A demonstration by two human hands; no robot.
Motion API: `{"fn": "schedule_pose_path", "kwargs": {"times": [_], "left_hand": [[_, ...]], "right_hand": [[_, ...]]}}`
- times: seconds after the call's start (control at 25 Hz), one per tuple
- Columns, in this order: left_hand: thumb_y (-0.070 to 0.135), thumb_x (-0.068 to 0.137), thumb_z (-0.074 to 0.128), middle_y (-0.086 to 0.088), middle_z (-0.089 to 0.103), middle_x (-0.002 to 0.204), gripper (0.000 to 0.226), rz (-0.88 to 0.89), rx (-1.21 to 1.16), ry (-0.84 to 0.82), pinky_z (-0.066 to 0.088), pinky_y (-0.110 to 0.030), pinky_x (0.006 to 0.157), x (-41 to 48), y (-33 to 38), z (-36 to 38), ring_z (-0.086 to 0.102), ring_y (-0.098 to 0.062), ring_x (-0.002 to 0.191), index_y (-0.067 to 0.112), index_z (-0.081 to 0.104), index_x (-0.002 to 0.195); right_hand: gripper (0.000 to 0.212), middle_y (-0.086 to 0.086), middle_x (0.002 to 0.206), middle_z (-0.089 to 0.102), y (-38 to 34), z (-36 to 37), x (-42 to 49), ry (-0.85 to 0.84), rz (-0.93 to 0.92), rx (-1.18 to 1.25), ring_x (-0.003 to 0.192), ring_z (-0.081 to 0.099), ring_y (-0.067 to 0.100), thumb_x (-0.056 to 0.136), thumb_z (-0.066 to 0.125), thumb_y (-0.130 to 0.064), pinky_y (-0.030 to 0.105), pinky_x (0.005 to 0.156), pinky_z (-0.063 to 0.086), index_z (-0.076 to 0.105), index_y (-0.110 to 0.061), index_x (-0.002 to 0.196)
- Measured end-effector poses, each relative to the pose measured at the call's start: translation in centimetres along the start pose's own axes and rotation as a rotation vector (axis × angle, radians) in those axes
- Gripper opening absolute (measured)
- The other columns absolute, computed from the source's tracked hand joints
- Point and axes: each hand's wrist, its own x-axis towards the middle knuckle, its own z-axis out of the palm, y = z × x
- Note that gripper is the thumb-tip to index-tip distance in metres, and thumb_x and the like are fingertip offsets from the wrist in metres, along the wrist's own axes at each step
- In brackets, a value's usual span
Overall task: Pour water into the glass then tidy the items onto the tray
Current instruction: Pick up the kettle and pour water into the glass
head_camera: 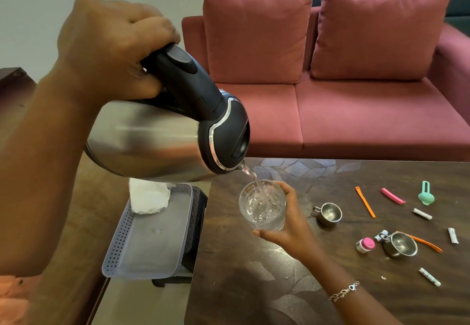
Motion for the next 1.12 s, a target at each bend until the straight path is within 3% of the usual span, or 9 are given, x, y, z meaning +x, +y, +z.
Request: {"fn": "schedule_pose_path", "kwargs": {"times": [0.2, 0.56, 0.88, 1.04, 1.12], "left_hand": [[-0.01, 0.057, 0.076, -0.02, 0.061, 0.063, 0.033, 0.025, 0.005, -0.015, 0.047, -0.044, 0.05, -0.2, -0.1, -0.3, 0.055, -0.038, 0.05, 0.002, 0.058, 0.081], [-0.012, 0.056, 0.076, -0.021, 0.062, 0.063, 0.032, 0.024, 0.014, -0.046, 0.048, -0.045, 0.05, -0.6, -0.5, -0.7, 0.055, -0.039, 0.05, -0.002, 0.059, 0.08], [-0.015, 0.054, 0.073, -0.023, 0.061, 0.061, 0.029, 0.04, 0.001, -0.049, 0.047, -0.046, 0.048, -1.2, -0.1, -1.5, 0.055, -0.04, 0.048, -0.006, 0.058, 0.077], [-0.016, 0.051, 0.073, -0.023, 0.061, 0.06, 0.03, 0.077, 0.001, -0.055, 0.047, -0.047, 0.048, -1.3, 0.1, -1.7, 0.055, -0.041, 0.046, -0.008, 0.058, 0.076], [-0.017, 0.051, 0.074, -0.023, 0.061, 0.06, 0.031, 0.078, 0.004, -0.066, 0.047, -0.048, 0.047, -1.5, -0.1, -1.8, 0.055, -0.041, 0.046, -0.008, 0.058, 0.076]], "right_hand": [[0.089, -0.011, 0.125, 0.043, -0.1, 0.3, 0.1, 0.005, 0.002, 0.014, 0.118, 0.043, 0.001, 0.055, 0.083, -0.024, -0.001, 0.088, 0.035, 0.024, -0.051, 0.117], [0.086, -0.004, 0.128, 0.043, -0.8, 1.0, 0.2, -0.013, -0.007, 0.032, 0.12, 0.044, 0.011, 0.055, 0.08, -0.029, 0.019, 0.096, 0.041, 0.025, -0.048, 0.118], [0.089, -0.007, 0.126, 0.043, -0.7, 1.7, 0.0, 0.005, -0.01, 0.028, 0.119, 0.044, 0.006, 0.057, 0.084, -0.02, 0.005, 0.092, 0.038, 0.025, -0.046, 0.119], [0.09, -0.009, 0.127, 0.042, -0.8, 2.2, -0.2, 0.006, -0.005, 0.021, 0.119, 0.044, 0.006, 0.056, 0.083, -0.024, 0.011, 0.094, 0.041, 0.025, -0.042, 0.122], [0.09, -0.009, 0.127, 0.041, -0.9, 2.5, -0.2, 0.005, -0.001, 0.026, 0.12, 0.044, 0.009, 0.055, 0.081, -0.028, 0.021, 0.097, 0.044, 0.027, -0.033, 0.126]]}}
